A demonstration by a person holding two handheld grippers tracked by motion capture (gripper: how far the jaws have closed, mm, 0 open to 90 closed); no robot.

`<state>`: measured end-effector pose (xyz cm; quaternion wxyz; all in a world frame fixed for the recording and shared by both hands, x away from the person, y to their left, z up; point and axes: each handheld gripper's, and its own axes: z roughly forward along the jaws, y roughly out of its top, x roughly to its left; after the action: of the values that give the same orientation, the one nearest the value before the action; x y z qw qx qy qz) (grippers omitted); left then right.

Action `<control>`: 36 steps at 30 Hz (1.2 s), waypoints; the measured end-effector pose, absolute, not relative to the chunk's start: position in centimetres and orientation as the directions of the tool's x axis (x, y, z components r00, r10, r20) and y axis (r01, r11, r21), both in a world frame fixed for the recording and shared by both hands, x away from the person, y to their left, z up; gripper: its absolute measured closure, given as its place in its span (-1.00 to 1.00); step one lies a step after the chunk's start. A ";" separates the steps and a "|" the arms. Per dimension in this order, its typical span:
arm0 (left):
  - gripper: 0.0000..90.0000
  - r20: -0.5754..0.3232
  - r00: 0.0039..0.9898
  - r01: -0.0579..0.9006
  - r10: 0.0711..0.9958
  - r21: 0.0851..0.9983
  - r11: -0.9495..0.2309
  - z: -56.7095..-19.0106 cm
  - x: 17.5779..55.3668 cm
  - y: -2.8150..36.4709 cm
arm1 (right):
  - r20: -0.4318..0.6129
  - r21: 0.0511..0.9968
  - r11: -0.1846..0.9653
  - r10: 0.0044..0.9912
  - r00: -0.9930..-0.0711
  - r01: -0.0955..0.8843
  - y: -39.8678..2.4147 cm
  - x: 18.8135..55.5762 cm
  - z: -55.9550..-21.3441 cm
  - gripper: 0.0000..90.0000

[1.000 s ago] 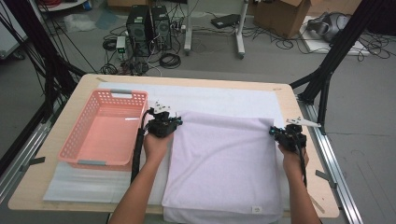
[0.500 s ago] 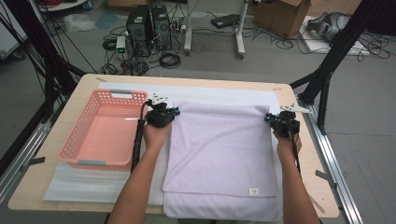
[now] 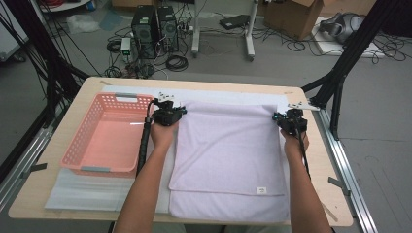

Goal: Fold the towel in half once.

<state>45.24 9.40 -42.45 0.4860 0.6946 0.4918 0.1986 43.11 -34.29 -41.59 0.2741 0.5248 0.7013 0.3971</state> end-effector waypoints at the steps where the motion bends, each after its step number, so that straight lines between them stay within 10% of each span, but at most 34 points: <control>1: 0.82 -0.206 0.435 0.493 0.876 0.869 -0.040 -42.5 45.2 9.5 | 0.029 0.845 0.134 0.955 -0.295 0.518 -34.1 43.2 -41.7 0.90; 9: 0.17 -0.238 0.451 0.545 0.860 0.837 -0.054 -41.9 44.4 9.5 | 0.059 0.820 0.096 0.966 -0.250 0.564 -34.2 42.7 -41.8 0.46; 36: 0.19 -0.211 0.569 0.498 0.795 0.857 -0.129 -42.2 33.4 8.8 | 0.084 0.818 0.162 0.915 -0.394 0.552 -34.7 32.1 -41.1 0.38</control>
<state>33.40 8.76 -42.17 0.4926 0.7360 0.4393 0.1505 32.11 -34.66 -41.11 0.2233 0.5033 0.7289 0.4069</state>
